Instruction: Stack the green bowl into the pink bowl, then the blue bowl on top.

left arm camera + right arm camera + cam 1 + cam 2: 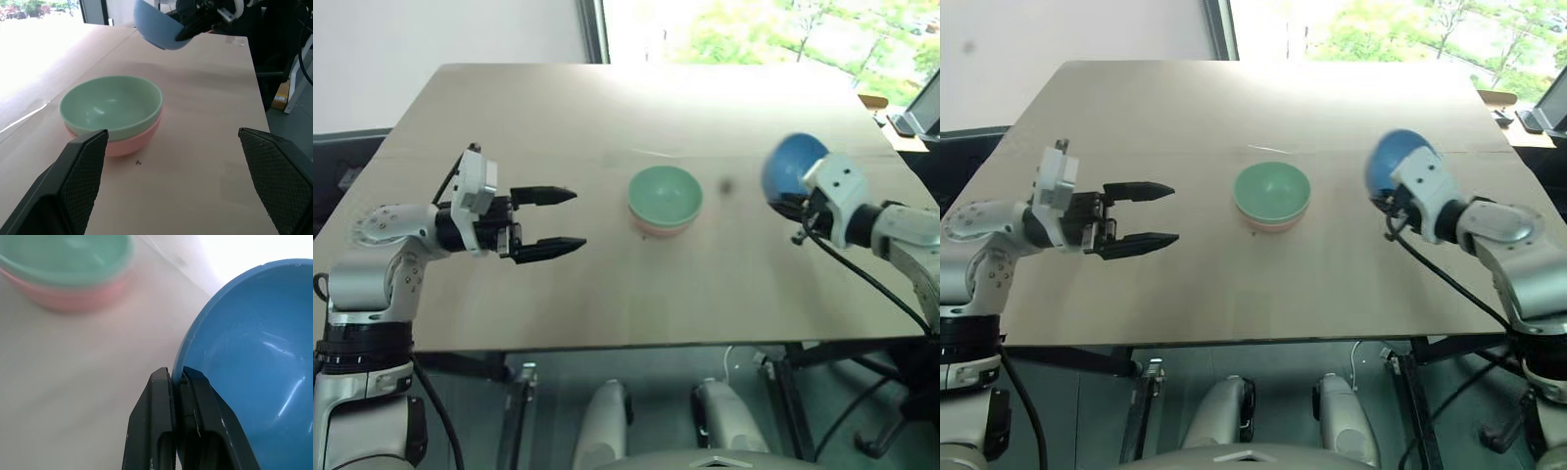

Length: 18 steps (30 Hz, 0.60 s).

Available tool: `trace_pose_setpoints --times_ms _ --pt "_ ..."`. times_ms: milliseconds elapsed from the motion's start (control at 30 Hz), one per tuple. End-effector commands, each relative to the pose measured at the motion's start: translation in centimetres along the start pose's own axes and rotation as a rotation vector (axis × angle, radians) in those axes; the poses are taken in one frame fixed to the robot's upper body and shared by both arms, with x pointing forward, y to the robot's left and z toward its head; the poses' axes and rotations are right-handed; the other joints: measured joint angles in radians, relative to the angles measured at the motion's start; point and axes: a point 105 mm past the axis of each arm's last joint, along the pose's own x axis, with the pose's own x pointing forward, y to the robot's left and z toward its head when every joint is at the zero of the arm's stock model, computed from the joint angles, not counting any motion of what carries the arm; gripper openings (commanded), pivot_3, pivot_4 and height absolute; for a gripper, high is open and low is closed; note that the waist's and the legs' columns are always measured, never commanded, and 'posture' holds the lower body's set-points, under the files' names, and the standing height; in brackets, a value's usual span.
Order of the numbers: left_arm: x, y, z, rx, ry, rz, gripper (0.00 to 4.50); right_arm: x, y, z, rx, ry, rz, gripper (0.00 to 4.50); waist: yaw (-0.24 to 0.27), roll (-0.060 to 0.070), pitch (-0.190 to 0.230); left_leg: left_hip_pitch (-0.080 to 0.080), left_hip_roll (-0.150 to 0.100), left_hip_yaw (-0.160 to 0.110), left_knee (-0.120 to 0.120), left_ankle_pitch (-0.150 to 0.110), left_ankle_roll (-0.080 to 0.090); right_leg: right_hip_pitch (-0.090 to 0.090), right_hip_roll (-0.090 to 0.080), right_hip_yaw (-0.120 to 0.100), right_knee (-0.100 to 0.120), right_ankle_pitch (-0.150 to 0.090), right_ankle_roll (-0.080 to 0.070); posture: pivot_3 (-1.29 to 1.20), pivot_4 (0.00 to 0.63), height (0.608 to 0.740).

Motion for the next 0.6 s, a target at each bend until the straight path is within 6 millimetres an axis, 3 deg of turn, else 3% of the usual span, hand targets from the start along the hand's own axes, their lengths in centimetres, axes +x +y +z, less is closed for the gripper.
trace_pose_setpoints --times_ms 33,300,600 --pt "-2.8 -0.7 1.2 0.04 0.013 0.101 4.5 2.1 3.8 5.6 -0.113 -0.154 0.25 0.03 -0.002 0.001 0.001 0.0 0.0 0.0 0.0 0.0 0.0 0.0 0.0 0.0 0.0 0.0 0.0 0.0 0.15 0.74" --pt "-5.1 -2.4 1.1 0.011 0.032 0.191 4.5 3.6 5.4 7.5 -0.15 -0.192 0.432 0.03 0.016 0.0 0.001 -0.001 0.0 0.001 0.0 0.0 0.0 0.0 -0.002 -0.001 -0.002 0.0 -0.001 0.0 0.15 0.74" --pt "-5.6 -3.7 0.7 -0.012 0.025 0.253 4.5 5.7 6.2 9.4 -0.171 -0.248 0.513 0.03 0.0 0.0 0.001 0.0 0.0 0.002 -0.001 0.0 0.0 -0.001 -0.002 0.0 0.0 0.0 -0.001 0.0 0.15 0.74"
